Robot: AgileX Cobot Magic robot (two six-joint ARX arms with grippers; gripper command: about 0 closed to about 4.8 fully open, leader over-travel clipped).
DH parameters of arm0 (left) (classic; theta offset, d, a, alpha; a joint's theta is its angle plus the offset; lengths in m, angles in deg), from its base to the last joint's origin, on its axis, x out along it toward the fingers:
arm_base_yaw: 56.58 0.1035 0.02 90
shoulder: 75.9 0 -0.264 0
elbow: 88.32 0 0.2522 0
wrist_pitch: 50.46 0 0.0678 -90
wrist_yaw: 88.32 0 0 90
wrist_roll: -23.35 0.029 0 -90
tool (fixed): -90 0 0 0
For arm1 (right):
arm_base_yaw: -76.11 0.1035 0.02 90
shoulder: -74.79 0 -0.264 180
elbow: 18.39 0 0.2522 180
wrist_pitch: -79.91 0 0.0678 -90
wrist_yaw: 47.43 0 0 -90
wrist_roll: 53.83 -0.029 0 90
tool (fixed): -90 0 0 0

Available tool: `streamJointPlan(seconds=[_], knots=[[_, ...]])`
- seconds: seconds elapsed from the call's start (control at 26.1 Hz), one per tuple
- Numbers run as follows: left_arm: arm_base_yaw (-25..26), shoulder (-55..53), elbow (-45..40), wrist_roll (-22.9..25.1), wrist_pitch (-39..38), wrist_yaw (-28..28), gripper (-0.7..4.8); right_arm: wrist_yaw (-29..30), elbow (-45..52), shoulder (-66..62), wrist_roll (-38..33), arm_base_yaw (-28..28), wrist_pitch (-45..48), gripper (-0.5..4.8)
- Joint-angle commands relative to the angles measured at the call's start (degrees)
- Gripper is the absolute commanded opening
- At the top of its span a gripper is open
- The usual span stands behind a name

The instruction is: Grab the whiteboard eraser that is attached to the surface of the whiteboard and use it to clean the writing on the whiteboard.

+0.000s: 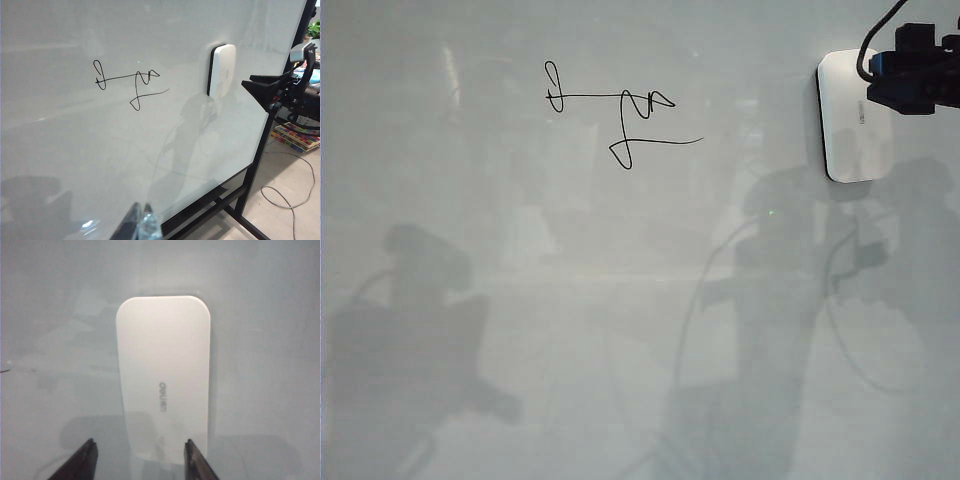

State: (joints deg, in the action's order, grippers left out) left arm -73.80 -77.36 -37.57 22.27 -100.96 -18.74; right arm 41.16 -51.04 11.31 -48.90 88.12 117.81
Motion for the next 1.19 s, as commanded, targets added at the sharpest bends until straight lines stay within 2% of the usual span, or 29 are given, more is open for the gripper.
streamJointPlan(seconds=[0.04, 0.15, 0.19, 0.27, 0.42, 0.5, 0.73, 1.07, 1.19], knots=[[0.1, 0.0, 0.1, 0.2, 0.5, -0.2, -0.05, 0.0, -0.6, -0.8, 0.1, 0.1, 2.4, 2.86], [0.1, 0.0, 0.1, 0.2, 0.5, -0.2, -0.05, -1.5, -1.1, -2.5, 4.8, 0.1, 2.4, 2.9], [0.1, 0.0, 0.1, 0.2, 0.5, -0.2, -0.05, -3.0, -1.6, -3.6, 6.7, 0.2, 2.3, 3.11], [0.1, 0.0, 0.1, 0.2, 0.5, -0.2, -0.05, -7.5, -2.7, -5.1, 7.1, 1.0, 2.2, 3.12], [0.1, 0.0, 0.1, 0.2, 0.5, -0.2, -0.05, -8.4, -5.7, -7.5, 7.3, 4.2, 2.4, 3.12], [0.1, 0.0, 0.1, 0.2, 0.5, -0.2, -0.05, -11.4, -7.8, -10.2, 7.4, 5.9, 2.6, 3.12], [0.1, 0.0, 0.1, 0.2, 0.5, -0.2, -0.05, -16.2, -10.6, -14.6, 8.9, 6.6, 2.6, 3.39], [0.1, 0.0, 0.1, 0.2, 0.5, -0.2, -0.05, -16.5, -10.7, -14.7, 9.1, 6.6, 3.5, 3.7], [0.1, 0.0, 0.1, 0.2, 0.5, -0.2, -0.05, -16.5, -10.7, -15.0, 11.5, 6.6, 3.7, 3.71]])
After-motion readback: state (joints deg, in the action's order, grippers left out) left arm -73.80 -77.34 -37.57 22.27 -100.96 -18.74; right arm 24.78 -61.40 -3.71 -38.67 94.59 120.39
